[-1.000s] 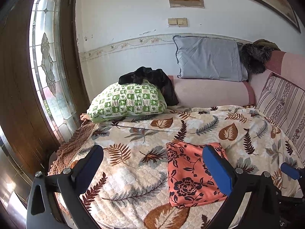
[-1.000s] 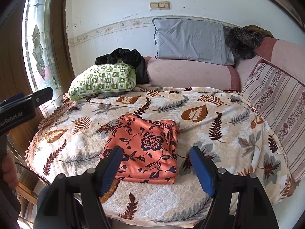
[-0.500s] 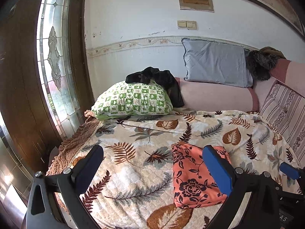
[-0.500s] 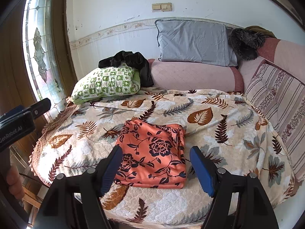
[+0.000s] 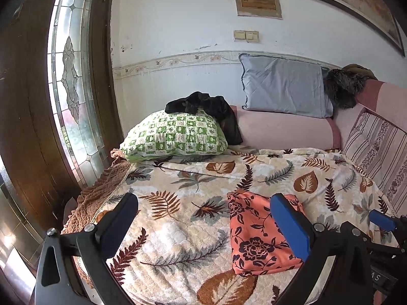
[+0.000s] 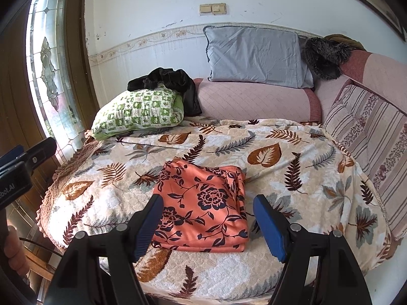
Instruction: Fold small clothes
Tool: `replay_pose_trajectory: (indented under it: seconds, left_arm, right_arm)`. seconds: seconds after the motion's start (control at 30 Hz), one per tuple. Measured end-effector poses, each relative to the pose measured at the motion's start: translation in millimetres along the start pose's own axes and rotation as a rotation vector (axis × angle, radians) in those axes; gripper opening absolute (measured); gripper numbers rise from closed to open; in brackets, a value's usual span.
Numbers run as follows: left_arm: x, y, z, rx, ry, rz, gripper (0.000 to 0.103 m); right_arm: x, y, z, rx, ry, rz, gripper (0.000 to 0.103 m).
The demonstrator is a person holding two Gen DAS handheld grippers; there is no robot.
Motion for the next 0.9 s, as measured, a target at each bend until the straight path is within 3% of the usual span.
replay_pose_trajectory:
  seconds: [0.9]
  left_arm:
    - [-2,1,13,0.021,-0.013,-0.005,0.103]
  right_arm:
    - [-4,13,18,0.030,0.008,-0.015,0.077]
Point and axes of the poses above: each gripper's, at about its wrist camera, not at the fingertips, and x roughly against the way its jaws point, z to its left, y to its top, the point moved 2 cm from there along -x, roughly the way its jaws point, and after that the axes turned 3 degrees about z, right-handed, at the moved point
